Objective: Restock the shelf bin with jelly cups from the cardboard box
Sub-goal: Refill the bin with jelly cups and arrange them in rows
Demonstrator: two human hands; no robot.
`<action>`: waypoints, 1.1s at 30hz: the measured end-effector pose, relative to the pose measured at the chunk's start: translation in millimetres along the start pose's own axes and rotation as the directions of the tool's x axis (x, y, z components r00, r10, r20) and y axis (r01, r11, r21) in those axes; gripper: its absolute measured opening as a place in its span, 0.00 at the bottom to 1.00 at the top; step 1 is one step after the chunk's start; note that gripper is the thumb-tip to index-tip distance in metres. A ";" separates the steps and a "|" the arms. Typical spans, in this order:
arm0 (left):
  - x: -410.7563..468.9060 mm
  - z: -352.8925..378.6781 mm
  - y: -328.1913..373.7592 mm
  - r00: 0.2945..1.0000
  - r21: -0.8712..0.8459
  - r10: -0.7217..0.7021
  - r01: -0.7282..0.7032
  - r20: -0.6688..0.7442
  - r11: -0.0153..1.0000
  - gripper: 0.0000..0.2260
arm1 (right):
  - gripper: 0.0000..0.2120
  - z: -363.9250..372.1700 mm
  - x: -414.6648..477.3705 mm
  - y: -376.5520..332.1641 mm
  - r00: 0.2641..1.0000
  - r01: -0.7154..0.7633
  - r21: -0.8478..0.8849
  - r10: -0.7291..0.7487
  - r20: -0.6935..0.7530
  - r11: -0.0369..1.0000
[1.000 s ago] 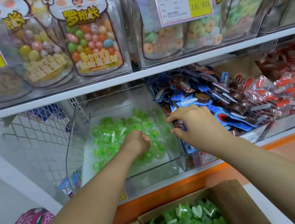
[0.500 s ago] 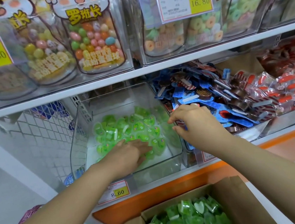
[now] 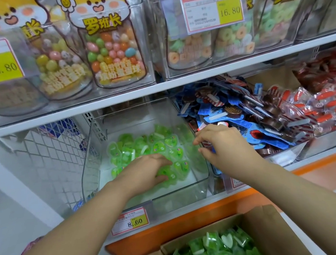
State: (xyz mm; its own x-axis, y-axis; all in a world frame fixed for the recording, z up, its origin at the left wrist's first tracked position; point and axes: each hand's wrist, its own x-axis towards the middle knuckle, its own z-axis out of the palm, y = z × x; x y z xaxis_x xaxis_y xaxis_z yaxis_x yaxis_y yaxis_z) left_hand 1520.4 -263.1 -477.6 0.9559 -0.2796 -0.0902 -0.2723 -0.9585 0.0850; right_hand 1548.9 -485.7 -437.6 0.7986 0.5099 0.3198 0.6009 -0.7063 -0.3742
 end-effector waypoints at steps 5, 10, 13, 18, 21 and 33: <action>23.5 4.8 13.8 0.998 0.122 -0.043 0.036 0.052 0.992 0.32 | 0.08 8.1 -4.0 0.9 0.998 0.007 0.065 -0.002 -0.068 0.998; 29.7 4.8 18.3 0.994 0.139 -0.100 0.092 0.050 0.986 0.33 | 0.07 8.3 -3.1 4.0 0.997 0.016 0.073 -0.011 -0.080 0.997; 30.5 6.0 19.6 0.991 0.133 -0.122 0.115 0.047 0.984 0.32 | 0.07 8.0 -3.4 4.0 0.997 0.014 0.078 -0.008 -0.076 0.997; 31.0 7.2 20.8 0.989 0.120 -0.143 0.138 0.034 0.983 0.33 | 0.08 9.1 -2.2 5.7 0.997 0.017 0.083 -0.011 -0.074 0.996; 24.6 3.6 18.0 0.979 0.087 -0.202 0.202 -0.007 0.975 0.34 | 0.08 9.1 -2.1 7.2 0.997 0.022 0.098 -0.014 -0.074 0.995; 4.7 -0.8 4.6 0.939 0.139 -0.330 0.315 0.095 0.939 0.31 | 0.09 8.8 -0.9 5.6 0.998 -0.005 0.113 0.011 -0.058 0.994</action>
State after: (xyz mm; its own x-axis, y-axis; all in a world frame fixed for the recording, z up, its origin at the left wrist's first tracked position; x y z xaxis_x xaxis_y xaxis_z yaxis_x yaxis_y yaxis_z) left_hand 1523.7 -268.7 -476.9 0.9770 0.0480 -0.2075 0.0304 -0.9957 -0.0870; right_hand 1551.9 -485.9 -447.7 0.8020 0.4724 0.3655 0.5971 -0.6489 -0.4715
